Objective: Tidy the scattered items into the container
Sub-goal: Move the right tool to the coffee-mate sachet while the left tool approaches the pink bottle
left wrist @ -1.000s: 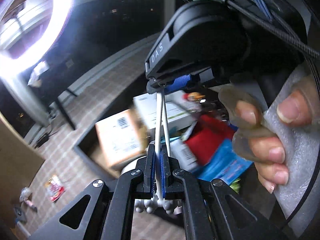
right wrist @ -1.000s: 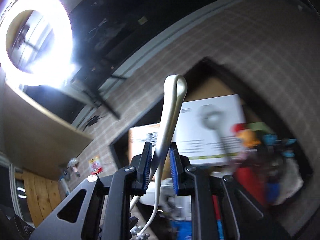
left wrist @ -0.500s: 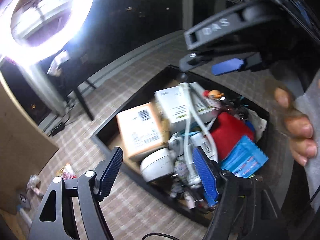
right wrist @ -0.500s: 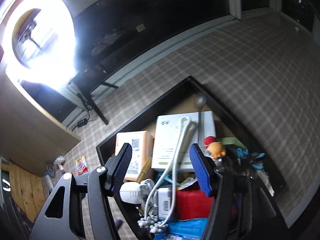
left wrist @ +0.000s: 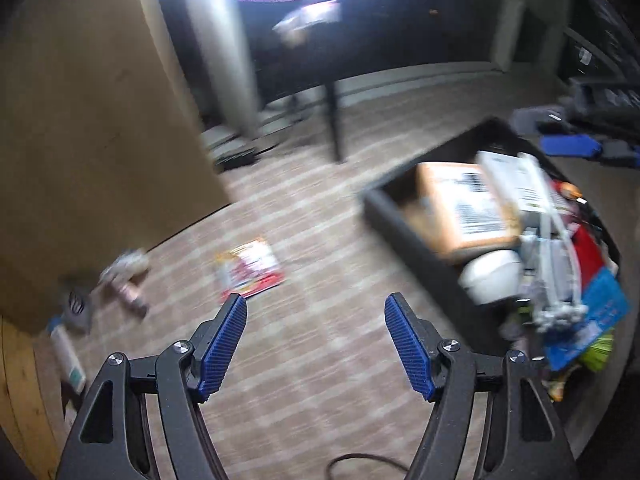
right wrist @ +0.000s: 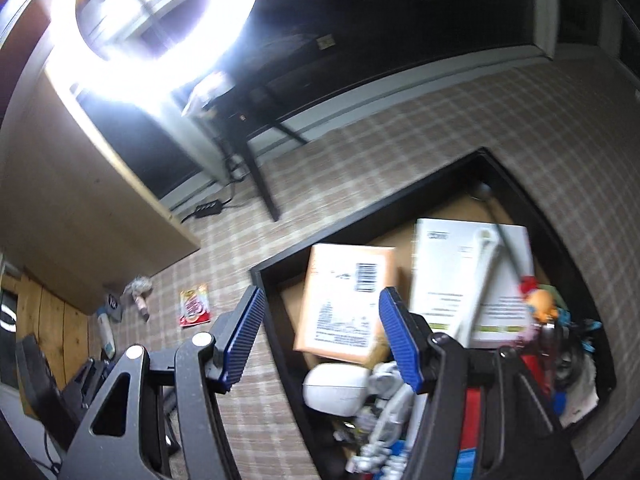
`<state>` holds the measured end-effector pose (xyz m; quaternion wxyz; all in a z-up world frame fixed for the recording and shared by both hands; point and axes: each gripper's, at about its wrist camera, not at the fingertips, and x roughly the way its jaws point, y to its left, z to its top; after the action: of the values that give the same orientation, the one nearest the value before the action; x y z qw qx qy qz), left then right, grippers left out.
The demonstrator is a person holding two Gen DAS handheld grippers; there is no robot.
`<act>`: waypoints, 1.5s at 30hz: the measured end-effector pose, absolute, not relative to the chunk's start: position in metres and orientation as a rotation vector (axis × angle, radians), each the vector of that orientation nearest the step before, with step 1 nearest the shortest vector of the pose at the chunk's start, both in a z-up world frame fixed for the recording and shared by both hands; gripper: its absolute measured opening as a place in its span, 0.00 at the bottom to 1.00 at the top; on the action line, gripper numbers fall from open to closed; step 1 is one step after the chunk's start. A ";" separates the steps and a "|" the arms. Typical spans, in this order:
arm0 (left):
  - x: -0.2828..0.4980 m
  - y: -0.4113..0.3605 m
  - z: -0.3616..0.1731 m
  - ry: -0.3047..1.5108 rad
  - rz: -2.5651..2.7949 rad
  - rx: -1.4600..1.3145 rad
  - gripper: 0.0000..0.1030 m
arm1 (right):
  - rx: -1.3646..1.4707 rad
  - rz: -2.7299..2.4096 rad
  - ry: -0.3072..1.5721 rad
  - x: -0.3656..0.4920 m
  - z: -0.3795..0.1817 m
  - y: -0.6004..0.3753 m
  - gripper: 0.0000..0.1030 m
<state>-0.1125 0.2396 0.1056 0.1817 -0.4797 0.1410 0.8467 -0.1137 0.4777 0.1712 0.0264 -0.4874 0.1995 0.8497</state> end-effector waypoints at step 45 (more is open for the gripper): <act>-0.263 0.041 0.010 -0.141 2.677 -1.889 0.70 | -1.953 2.580 0.137 -0.241 0.034 0.242 0.66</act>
<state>-0.2635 0.0411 0.0098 -0.0691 -0.5747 -0.0428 0.8143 -0.2409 0.2424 0.0337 -0.0486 -0.6022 0.0422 0.7958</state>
